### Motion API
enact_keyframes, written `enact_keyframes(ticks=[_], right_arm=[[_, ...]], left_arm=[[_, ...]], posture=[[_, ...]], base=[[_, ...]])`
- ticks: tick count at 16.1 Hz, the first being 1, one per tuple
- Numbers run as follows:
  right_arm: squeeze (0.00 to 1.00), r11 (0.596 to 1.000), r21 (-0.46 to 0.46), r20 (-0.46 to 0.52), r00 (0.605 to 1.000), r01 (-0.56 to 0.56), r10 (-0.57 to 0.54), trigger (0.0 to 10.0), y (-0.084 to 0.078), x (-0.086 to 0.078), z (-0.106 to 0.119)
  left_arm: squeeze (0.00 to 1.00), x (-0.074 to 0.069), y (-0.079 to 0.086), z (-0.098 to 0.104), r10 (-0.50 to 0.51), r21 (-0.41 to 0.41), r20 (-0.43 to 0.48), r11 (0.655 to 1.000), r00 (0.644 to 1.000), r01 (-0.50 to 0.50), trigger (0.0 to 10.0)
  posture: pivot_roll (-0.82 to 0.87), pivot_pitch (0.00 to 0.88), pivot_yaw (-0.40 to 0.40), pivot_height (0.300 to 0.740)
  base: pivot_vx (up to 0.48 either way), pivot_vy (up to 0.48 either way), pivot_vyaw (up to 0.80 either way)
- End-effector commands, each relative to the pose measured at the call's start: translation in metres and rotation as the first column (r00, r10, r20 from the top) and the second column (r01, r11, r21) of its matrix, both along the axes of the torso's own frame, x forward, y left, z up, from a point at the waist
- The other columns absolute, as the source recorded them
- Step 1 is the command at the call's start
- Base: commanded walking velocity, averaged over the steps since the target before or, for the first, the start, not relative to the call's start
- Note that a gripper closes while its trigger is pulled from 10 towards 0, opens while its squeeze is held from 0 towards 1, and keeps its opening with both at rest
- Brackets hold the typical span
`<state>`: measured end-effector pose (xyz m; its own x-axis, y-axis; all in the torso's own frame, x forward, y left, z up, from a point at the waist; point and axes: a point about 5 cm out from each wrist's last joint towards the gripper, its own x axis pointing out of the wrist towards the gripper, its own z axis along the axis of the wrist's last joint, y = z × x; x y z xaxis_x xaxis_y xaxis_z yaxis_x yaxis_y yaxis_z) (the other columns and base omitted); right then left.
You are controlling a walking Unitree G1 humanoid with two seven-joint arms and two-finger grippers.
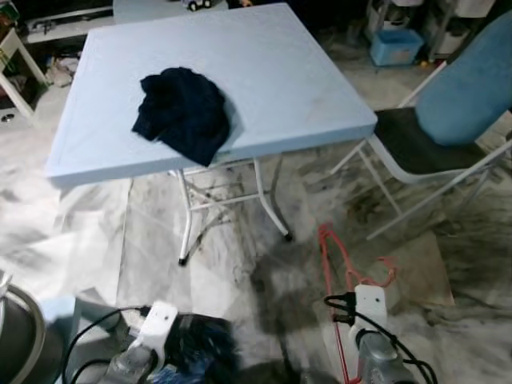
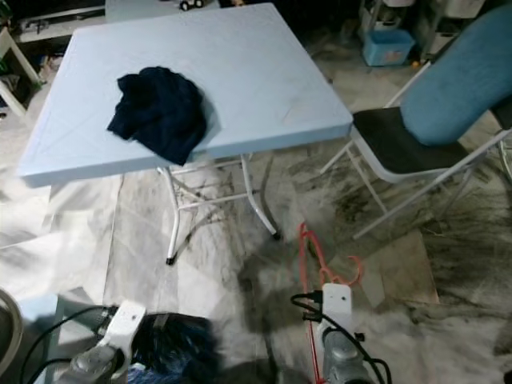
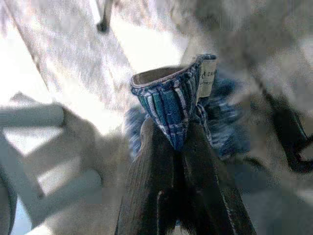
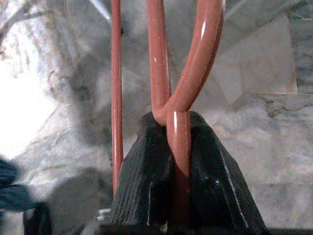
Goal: Hang hanger
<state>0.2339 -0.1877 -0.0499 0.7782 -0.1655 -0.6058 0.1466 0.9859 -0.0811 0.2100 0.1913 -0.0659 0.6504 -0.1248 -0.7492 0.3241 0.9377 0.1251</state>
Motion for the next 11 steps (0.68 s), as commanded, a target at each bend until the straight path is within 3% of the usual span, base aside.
enact_keyframes(ticks=[1,7,10,11], right_arm=[[0.0,1.0,0.02,-0.034,0.999,0.015,-0.015,10.0,0.001,-0.007,-0.006],[0.0,1.0,0.021,-0.043,0.999,0.014,-0.014,10.0,0.002,-0.007,-0.006],[0.0,1.0,0.018,-0.044,0.999,0.018,-0.018,10.0,0.0,-0.006,-0.006],[0.0,0.999,0.019,-0.025,0.999,0.038,-0.038,10.0,-0.003,-0.005,-0.003]], left_arm=[[0.0,-0.002,-0.012,-0.002,-0.032,-0.008,0.004,0.999,0.999,0.032,10.0],[0.0,-0.002,-0.047,-0.006,0.024,-0.012,0.012,1.0,1.0,-0.024,10.0],[0.0,0.004,-0.041,-0.002,0.085,-0.055,0.022,0.995,0.996,-0.084,10.0],[0.0,0.018,-0.034,0.007,0.119,-0.1,0.053,0.989,0.992,-0.113,10.0]], posture=[[-0.08,0.147,0.039,0.74],[-0.07,0.127,0.037,0.74],[-0.07,0.112,0.036,0.74],[-0.07,0.103,0.034,0.74]], base=[[0.311,0.0,0.0],[0.051,0.0,0.0],[0.0,0.0,0.0],[0.0,0.0,0.0]])
